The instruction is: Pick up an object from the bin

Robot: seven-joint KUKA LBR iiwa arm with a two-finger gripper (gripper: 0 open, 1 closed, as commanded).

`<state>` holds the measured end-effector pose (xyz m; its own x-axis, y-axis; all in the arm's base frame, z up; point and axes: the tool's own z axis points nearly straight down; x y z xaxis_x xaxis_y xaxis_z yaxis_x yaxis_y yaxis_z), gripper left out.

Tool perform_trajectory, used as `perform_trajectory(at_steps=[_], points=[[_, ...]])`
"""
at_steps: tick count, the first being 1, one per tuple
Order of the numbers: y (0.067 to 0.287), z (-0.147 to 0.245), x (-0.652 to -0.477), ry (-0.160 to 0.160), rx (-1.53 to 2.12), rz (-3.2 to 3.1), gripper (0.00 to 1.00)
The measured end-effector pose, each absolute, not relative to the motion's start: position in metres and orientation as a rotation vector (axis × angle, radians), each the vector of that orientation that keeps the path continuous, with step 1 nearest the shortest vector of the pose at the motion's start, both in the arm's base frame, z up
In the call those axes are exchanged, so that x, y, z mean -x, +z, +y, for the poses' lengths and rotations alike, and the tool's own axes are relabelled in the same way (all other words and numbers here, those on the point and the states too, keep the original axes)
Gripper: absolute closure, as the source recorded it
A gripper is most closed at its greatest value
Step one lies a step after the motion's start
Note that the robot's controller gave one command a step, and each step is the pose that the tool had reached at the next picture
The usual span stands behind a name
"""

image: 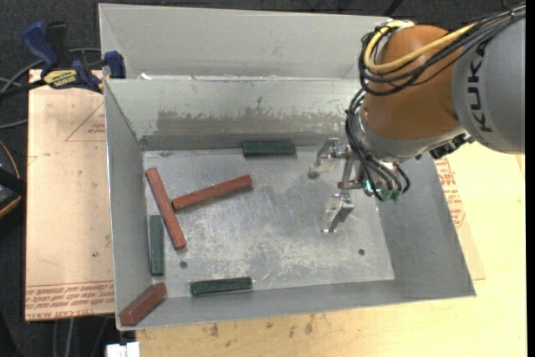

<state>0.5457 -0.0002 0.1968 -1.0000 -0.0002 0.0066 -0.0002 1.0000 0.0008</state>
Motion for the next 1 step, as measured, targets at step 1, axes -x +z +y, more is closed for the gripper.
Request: perform_trajectory(at_steps=[1], points=[[0.2004,-0.0002,-0.5474,-0.001,0.0,-3.142,0.0]])
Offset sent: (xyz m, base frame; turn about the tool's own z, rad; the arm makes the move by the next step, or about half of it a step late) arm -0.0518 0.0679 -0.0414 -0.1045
